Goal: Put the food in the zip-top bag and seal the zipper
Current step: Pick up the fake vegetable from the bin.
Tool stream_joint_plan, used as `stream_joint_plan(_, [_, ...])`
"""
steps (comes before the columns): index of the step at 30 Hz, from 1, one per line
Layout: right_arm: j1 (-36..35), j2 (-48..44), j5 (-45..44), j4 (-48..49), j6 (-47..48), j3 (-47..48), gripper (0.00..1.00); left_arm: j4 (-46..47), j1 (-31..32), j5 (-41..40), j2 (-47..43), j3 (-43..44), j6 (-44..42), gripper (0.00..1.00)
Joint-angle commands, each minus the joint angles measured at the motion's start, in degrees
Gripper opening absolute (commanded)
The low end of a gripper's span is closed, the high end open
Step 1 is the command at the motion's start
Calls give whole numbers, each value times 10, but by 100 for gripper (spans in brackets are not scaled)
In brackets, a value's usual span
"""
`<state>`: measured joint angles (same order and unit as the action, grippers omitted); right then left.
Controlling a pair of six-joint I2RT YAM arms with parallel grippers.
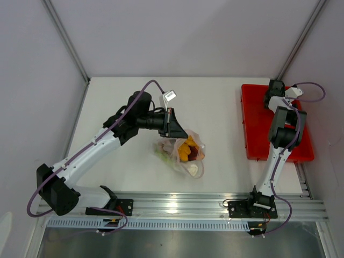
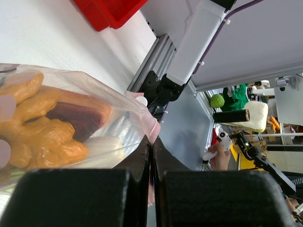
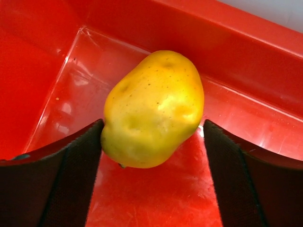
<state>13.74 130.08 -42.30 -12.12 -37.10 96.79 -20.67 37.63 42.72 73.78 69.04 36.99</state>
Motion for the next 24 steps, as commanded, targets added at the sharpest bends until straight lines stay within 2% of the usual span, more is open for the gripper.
stream_joint_plan(1, [6,7,-29,23,8,26,83,29,-5,18,-5,22,-11,1])
stream_joint_plan(5, [6,9,-26,32,21,27,72,30,-5,17,-5,20,-10,1])
stream_joint_plan(6, [6,7,-25,32,22,27,64,30,-5,16,-7,17,-10,1])
stream_joint_plan(9, [2,0,-21,35,30,23,49,30,-5,15,-9,16,-8,1])
stream_joint_plan(10, [-1,-8,-25,35,34,23,39,30,-4,15,-10,15,-6,1])
stream_joint_plan(11, [-5,-12,-28,36,45,19,34,32,-5,14,-12,12,-4,1])
stream_joint_plan(12, [-14,-25,-31,44,55,16,24,32,-5,12,-15,10,-4,1])
stream_joint_plan(15, [-43,-54,-52,45,78,0,12,33,-5,5,-22,0,4,1])
stream_joint_plan(19, [-85,-150,-59,40,90,-51,5,35,-5,-6,-43,-17,12,1])
stream_joint_plan(22, [-126,-207,-40,-4,85,-81,3,18,-5,-18,-51,-19,5,1])
stream_joint_plan(24, [-143,-278,8,-32,86,-105,1,10,-6,-23,-56,-16,2,1])
